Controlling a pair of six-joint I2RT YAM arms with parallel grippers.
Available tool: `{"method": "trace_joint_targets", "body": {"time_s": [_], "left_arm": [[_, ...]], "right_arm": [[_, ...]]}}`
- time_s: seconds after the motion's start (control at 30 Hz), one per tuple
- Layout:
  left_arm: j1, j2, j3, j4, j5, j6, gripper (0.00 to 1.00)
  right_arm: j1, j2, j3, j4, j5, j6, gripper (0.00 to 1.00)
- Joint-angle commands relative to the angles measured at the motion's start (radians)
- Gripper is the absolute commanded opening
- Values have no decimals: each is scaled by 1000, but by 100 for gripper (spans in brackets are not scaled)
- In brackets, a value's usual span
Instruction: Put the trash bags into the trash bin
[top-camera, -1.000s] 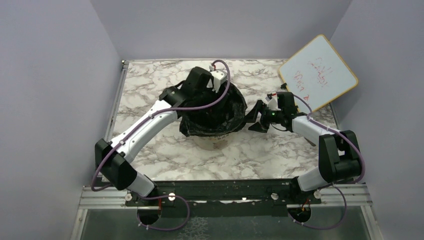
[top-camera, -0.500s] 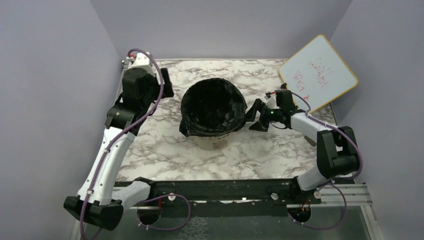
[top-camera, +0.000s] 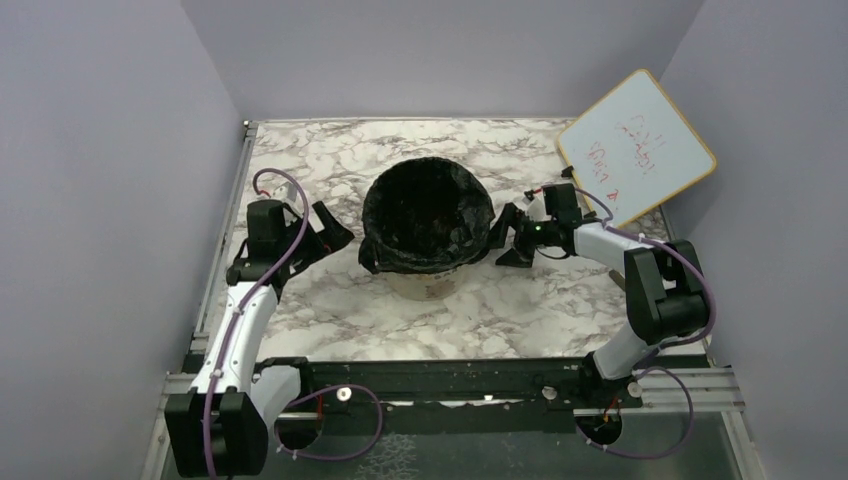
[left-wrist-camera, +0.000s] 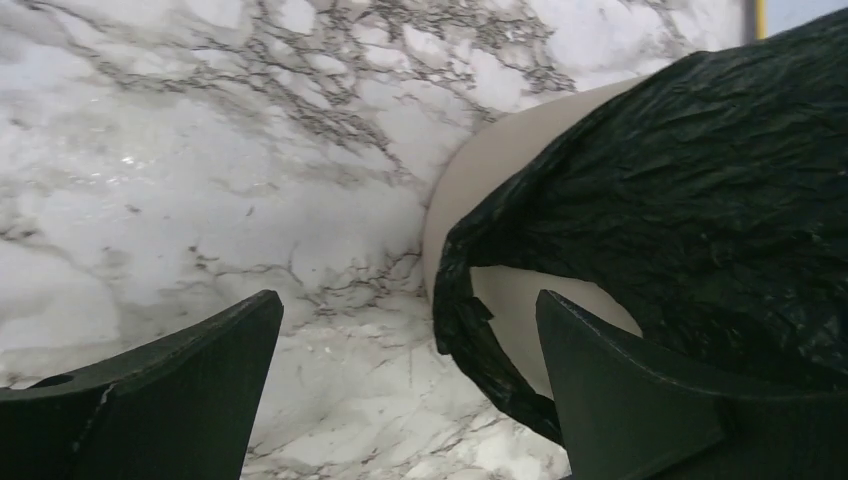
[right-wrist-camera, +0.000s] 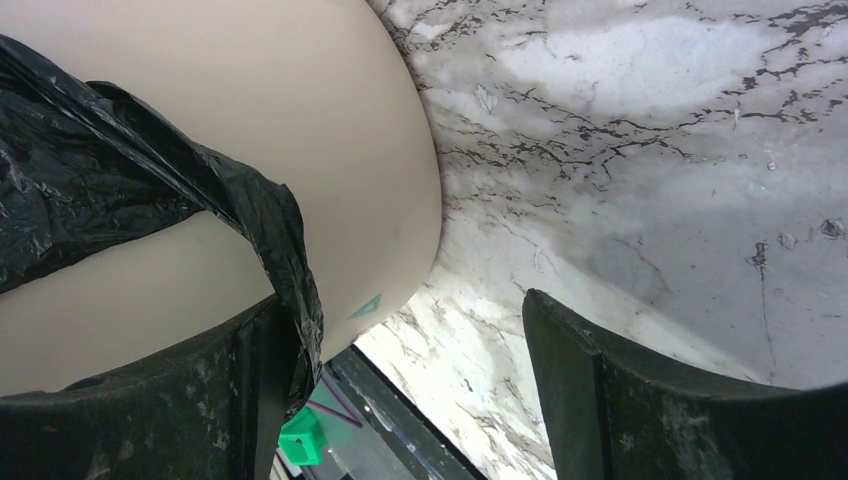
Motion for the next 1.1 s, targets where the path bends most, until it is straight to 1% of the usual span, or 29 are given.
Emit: {"method": "trace_joint_targets", "body": {"time_s": [0.0, 0.17, 0.33, 0.47, 0.63, 0.67, 0.77, 0.9, 1.0, 1.03, 1.07], "left_arm": [[4, -12, -86, 211, 192, -93, 99], [4, 40, -200, 405, 280, -175, 99], [4, 100, -238, 523, 300, -213, 95], [4, 136, -248, 544, 299, -200, 91], [-8, 259, -278, 621, 331, -225, 87], [-15, 275, -277, 623, 312, -224, 87], [-64, 297, -286, 629, 253, -219, 84], [-72, 301, -300, 622, 230, -213, 76], [-89, 318, -308, 616, 234, -202, 70], [-99, 322, -307, 615, 236, -202, 70], [-107, 322, -307, 613, 232, -204, 73]], "right_arm": [[7, 14, -8, 0, -1, -15, 86], [35, 47, -5, 7, -8, -11, 86], [42, 61, -2, -6, 48, 2, 86], [42, 59, 6, 8, 27, 16, 86], [41, 49, 15, 4, 20, 21, 86], [41, 50, 16, 3, 23, 20, 86], [44, 59, 21, -37, 58, 16, 86], [44, 52, 15, -46, 81, 20, 86], [43, 47, 41, -61, 67, 11, 86], [44, 40, 55, -76, 75, 9, 86], [44, 27, 66, -92, 97, 9, 86]]}}
